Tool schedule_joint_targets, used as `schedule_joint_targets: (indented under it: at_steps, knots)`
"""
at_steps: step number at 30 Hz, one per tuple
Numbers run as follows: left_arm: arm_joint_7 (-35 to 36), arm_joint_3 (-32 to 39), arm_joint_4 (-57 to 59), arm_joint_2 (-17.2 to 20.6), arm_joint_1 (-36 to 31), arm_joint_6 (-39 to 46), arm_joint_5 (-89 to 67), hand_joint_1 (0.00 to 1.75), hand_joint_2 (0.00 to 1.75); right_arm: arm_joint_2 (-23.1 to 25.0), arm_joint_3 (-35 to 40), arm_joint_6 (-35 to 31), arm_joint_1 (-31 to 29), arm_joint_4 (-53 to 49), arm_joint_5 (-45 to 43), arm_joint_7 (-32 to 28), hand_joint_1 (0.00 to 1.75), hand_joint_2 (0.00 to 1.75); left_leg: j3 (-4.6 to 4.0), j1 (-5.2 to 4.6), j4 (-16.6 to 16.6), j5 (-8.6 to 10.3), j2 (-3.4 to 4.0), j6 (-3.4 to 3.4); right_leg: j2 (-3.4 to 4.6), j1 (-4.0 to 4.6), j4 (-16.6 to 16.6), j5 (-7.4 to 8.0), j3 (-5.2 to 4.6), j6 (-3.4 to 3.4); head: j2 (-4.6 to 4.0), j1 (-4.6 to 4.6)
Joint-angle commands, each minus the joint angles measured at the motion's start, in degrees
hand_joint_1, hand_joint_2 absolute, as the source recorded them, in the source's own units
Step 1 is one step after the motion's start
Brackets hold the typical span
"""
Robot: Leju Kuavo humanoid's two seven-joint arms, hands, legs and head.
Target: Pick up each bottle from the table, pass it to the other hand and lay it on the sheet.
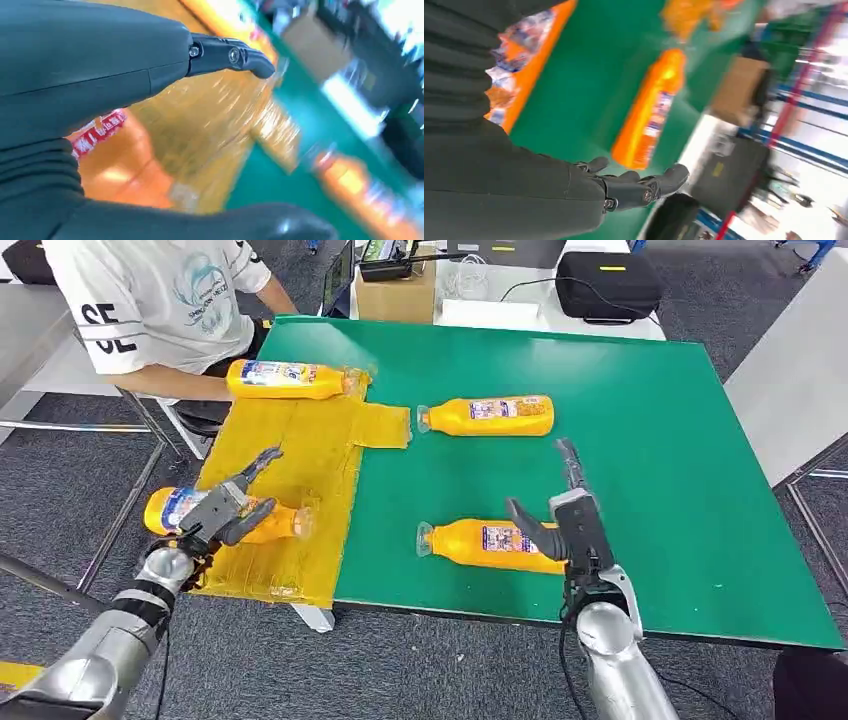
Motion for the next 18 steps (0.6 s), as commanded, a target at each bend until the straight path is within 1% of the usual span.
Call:
schedule_joint_targets:
  at_steps: [1,2,3,5,6,8,12,13,14,15,16,17,18]
  knots:
    - [3.64,9.40,-10.42,-10.34,2.81,1.90,9.84,0.00,1.75,-1.90,5.51,2.09,-9.50,17.88,6.74,3.93,0.00,0.00,0.16,0.01,-0.02,-0.05,0.05,-0.01,0.01,0.02,-0.05,-0.03,0.18,-0.04,0.00,0.00]
    - [4.48,9.17,-10.30,-11.06,2.61,2.50,10.92,0.00,1.75,-1.79,5.75,2.21,-10.35,19.58,7.81,4.31,0.00,0.00,0.14,0.00,-0.01,-0.05,0.07,-0.01,0.03,0.02,-0.05,-0.01,0.16,-0.04,0.00,0.02]
    - [4.44,9.28,-10.44,-11.65,2.59,2.51,12.03,0.00,1.75,-1.75,6.14,2.54,-10.98,20.69,8.40,4.50,0.00,1.75,0.28,0.01,0.02,-0.12,0.10,-0.03,0.03,0.04,-0.04,-0.08,0.30,-0.07,0.00,0.00]
    - [4.46,8.86,-10.44,-12.02,2.52,2.54,12.18,0.00,1.75,-1.60,6.09,2.62,-11.28,21.35,8.51,4.48,0.00,1.75,0.16,0.00,-0.02,-0.04,0.04,-0.02,0.00,0.02,-0.06,-0.02,0.17,-0.04,0.00,0.00]
    - [4.46,8.86,-10.44,-12.02,2.52,2.54,12.18,0.00,1.75,-1.60,6.09,2.62,-11.28,21.35,8.51,4.48,0.00,1.75,0.30,0.02,-0.01,-0.10,0.03,-0.04,-0.04,0.05,-0.05,-0.08,0.33,-0.07,0.00,0.02]
    - [4.46,8.91,-10.39,-11.78,2.58,2.55,12.18,0.00,1.75,-1.58,6.11,2.60,-11.30,21.43,8.55,4.46,0.00,1.75,0.12,0.00,-0.02,-0.04,0.03,-0.02,0.01,0.02,-0.05,-0.01,0.13,-0.04,-0.02,0.00]
    - [5.58,8.34,-9.40,-13.29,2.32,1.22,15.93,0.00,1.75,-1.98,9.08,4.41,-13.30,25.63,12.83,6.50,0.00,1.75,0.64,0.04,0.08,-0.35,0.20,-0.08,0.09,0.09,0.05,-0.27,0.62,-0.16,-0.02,0.00]
    - [5.68,8.13,-9.22,-13.48,2.29,1.49,16.45,0.00,1.75,-2.01,9.35,4.62,-13.42,26.18,13.54,6.80,0.00,1.75,0.30,0.02,0.00,-0.13,0.08,-0.03,0.02,0.05,-0.03,-0.09,0.31,-0.06,0.00,0.00]
    - [6.01,8.22,-8.94,-13.77,2.24,0.66,17.93,0.00,1.75,-2.30,9.86,5.02,-13.43,26.51,14.54,7.21,0.00,1.75,0.17,0.01,-0.03,-0.06,0.05,-0.02,0.01,0.03,-0.04,-0.03,0.17,-0.04,0.00,0.00]
    - [5.94,7.99,-8.82,-14.03,2.43,1.34,18.76,0.00,1.75,-3.02,10.60,5.51,-12.98,26.48,16.38,8.29,0.00,1.75,0.37,0.04,-0.01,-0.16,0.10,-0.05,0.03,0.07,-0.05,-0.11,0.38,-0.08,0.00,-0.02]
    - [5.88,8.07,-8.69,-14.21,2.75,1.33,19.10,0.00,1.75,-3.49,10.43,5.51,-12.23,26.31,16.37,8.23,0.00,1.75,0.21,0.01,-0.03,-0.06,-0.02,-0.02,-0.08,0.04,-0.05,-0.06,0.24,-0.04,0.00,0.00]
    - [5.68,7.85,-8.29,-14.17,2.78,1.41,19.51,0.00,1.75,-4.05,10.62,6.14,-11.69,25.87,17.06,8.38,0.00,1.75,0.39,0.02,-0.02,-0.15,0.03,-0.04,-0.05,0.05,-0.06,-0.13,0.41,-0.07,0.00,0.00]
    - [5.46,7.98,-7.91,-14.27,2.61,1.14,20.28,0.00,1.75,-4.53,10.94,6.79,-11.48,25.91,17.92,8.84,0.00,1.75,0.32,0.03,-0.04,-0.11,-0.03,-0.03,-0.08,0.05,-0.08,-0.10,0.35,-0.05,0.00,0.00]
